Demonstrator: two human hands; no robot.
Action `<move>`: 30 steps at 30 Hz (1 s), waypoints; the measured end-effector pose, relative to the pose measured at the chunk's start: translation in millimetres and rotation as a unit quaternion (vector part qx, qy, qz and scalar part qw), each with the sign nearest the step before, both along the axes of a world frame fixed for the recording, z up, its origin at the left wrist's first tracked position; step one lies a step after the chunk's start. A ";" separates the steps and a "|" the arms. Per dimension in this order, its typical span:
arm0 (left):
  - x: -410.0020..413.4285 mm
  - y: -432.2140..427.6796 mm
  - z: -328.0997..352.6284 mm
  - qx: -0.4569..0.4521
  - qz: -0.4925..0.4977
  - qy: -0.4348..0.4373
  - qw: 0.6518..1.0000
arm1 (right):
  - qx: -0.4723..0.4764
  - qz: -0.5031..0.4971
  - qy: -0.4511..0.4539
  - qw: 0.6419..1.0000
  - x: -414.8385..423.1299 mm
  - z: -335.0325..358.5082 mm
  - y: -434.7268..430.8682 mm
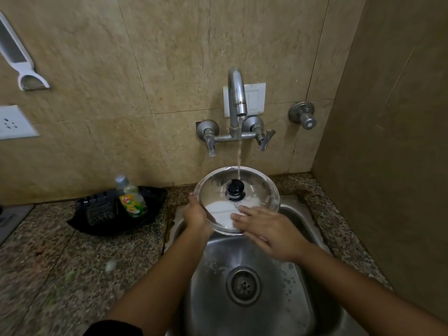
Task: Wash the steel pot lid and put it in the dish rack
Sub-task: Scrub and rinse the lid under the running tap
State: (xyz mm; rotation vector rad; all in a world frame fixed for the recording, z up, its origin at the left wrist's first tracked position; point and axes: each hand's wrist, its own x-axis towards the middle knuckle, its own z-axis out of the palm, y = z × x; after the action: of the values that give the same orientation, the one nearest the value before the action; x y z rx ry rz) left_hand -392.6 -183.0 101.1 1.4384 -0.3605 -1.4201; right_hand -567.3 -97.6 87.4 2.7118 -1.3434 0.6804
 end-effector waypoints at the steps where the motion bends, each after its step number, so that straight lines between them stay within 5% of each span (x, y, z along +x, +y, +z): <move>1: -2.4 1.4 -0.6 -0.009 -0.005 0.001 1.000 | -0.014 -0.003 0.040 0.999 14.3 4.3 -6.3; 9: -12.0 11.4 -5.8 -0.110 -0.039 -0.054 0.992 | 0.063 -0.226 0.221 0.947 74.8 46.7 -73.4; 14: -12.3 17.2 -4.4 -0.100 -0.044 -0.062 0.992 | 0.286 -0.384 0.065 0.876 44.3 56.7 -88.7; 20: -14.3 20.2 -4.1 -0.108 -0.061 -0.038 0.992 | 0.189 -0.175 0.172 0.951 76.3 55.0 -78.2; 23: -13.9 22.8 3.5 -0.119 -0.084 -0.053 0.988 | 0.237 -0.170 0.120 0.949 57.5 61.2 -98.2; 27: -9.4 27.7 9.6 -0.115 -0.091 -0.084 0.986 | 0.306 -0.290 0.023 0.906 20.5 60.0 -118.8; 30: -1.1 34.4 2.3 -0.106 -0.094 -0.110 0.984 | 0.327 -0.201 0.055 0.922 27.3 49.9 -111.0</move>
State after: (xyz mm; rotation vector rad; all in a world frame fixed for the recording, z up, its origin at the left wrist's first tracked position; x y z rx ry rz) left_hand -393.7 -148.6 103.4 1.4155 -0.7828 -1.3284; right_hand -540.0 -208.6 137.3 2.6656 -2.3356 0.0313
